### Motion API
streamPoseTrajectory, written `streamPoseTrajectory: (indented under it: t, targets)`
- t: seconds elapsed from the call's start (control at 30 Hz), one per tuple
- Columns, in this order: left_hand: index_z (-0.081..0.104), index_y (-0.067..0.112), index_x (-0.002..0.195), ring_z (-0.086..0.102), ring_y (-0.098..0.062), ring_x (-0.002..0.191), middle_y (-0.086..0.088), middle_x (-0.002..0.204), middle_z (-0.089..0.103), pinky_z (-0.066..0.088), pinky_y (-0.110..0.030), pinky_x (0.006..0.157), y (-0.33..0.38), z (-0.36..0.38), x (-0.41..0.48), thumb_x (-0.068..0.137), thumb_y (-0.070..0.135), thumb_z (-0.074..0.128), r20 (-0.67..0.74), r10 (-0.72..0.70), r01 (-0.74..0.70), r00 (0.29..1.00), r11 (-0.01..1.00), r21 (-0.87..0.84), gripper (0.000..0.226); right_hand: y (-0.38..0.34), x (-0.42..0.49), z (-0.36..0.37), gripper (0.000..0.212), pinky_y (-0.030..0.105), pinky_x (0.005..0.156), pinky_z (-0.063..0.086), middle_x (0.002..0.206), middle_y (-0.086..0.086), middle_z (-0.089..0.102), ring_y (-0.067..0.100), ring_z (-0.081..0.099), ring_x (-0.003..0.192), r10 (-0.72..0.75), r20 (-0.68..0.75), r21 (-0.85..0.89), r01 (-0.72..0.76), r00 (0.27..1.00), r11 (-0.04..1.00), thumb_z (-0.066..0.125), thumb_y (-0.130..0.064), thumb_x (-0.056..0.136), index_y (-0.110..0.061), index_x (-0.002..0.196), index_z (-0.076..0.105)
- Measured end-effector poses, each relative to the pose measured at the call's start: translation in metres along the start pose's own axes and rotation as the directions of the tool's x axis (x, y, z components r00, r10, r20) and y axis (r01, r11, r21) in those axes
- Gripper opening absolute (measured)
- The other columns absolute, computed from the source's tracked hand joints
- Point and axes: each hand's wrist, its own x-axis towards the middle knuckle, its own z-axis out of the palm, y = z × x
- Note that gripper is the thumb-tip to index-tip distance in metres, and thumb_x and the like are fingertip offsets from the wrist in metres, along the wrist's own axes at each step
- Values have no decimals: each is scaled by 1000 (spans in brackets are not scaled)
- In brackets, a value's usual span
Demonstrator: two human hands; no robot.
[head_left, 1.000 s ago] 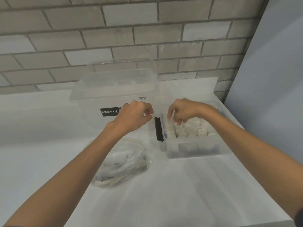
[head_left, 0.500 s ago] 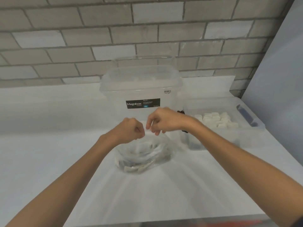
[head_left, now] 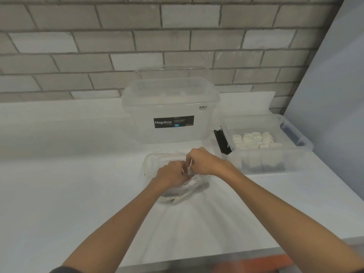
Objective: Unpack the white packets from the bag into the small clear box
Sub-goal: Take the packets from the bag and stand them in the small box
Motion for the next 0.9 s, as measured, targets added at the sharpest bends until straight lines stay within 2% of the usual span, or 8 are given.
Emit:
streamPoseTrajectory:
  t: [0.1, 0.2, 0.3, 0.43, 0.53, 0.67, 0.77, 0.9]
  targets:
    - [60, 26, 99, 62, -17, 89, 8, 94, 66, 49, -32, 77, -2, 3, 2, 85, 44, 58, -8, -11, 10, 1000, 997, -83, 23, 1, -3, 2, 26, 23, 64, 44, 104, 7, 49, 24, 60, 80, 27, -21, 41, -26, 999, 999, 52, 1, 86, -12, 101, 68]
    - [59, 27, 84, 62, -19, 88, 6, 88, 64, 47, -32, 76, -8, 0, 2, 83, 31, 62, -10, -12, 10, 1000, 984, -180, 4, 2, -8, -2, 26, 22, 64, 47, 104, 5, 48, 20, 59, 71, 39, -43, 95, -35, 998, 995, 50, 2, 87, -10, 100, 68]
    - [57, 26, 71, 63, -23, 84, 2, 83, 64, 51, -36, 78, -12, -5, 2, 82, 21, 64, -27, 5, -12, 1000, 969, -245, 14, 4, -10, -5, 26, 21, 59, 51, 102, 10, 58, 21, 61, 61, 64, -58, 148, -55, 996, 987, 49, 2, 86, -9, 98, 69]
    - [57, 19, 70, 62, -21, 77, 2, 75, 62, 49, -26, 68, -13, -21, 0, 82, 12, 65, -99, 33, -59, 995, 959, -277, 16, 5, -12, -9, 23, 14, 51, 49, 89, 15, 67, 13, 62, 55, 108, -62, 240, -91, 992, 967, 49, 2, 90, -5, 101, 68]
    - [56, 18, 69, 60, -16, 66, -1, 69, 63, 44, -15, 55, -16, -40, -11, 82, 10, 66, -144, 48, -94, 988, 939, -330, 18, 8, -15, -14, 22, 18, 58, 54, 80, 14, 68, 15, 65, 60, 140, -98, 362, -96, 985, 927, 51, 1, 89, -3, 102, 67]
    - [57, 14, 74, 59, -14, 63, -5, 70, 66, 42, -24, 62, -26, -67, -29, 84, 13, 67, -166, 60, -132, 984, 874, -467, 13, 6, -24, -22, 20, 23, 62, 55, 81, 12, 66, 15, 64, 66, 141, -164, 522, -35, 976, 852, 54, -1, 90, -5, 106, 66]
    - [57, 11, 81, 58, -9, 63, -5, 74, 67, 41, -23, 64, -29, -79, -41, 87, 16, 68, -172, 79, -168, 982, 784, -597, 13, -3, -26, -24, 19, 23, 61, 54, 88, 9, 68, 13, 65, 68, 143, -168, 635, -3, 975, 772, 60, -14, 91, -9, 109, 65]
    - [58, 12, 84, 60, -4, 63, -4, 77, 69, 43, -22, 69, -26, -81, -50, 87, 20, 68, -196, 97, -206, 976, 712, -671, 14, -18, -22, -19, 25, 24, 60, 52, 91, 5, 72, 12, 66, 71, 107, -127, 718, 17, 986, 696, 68, -28, 88, -15, 109, 65]
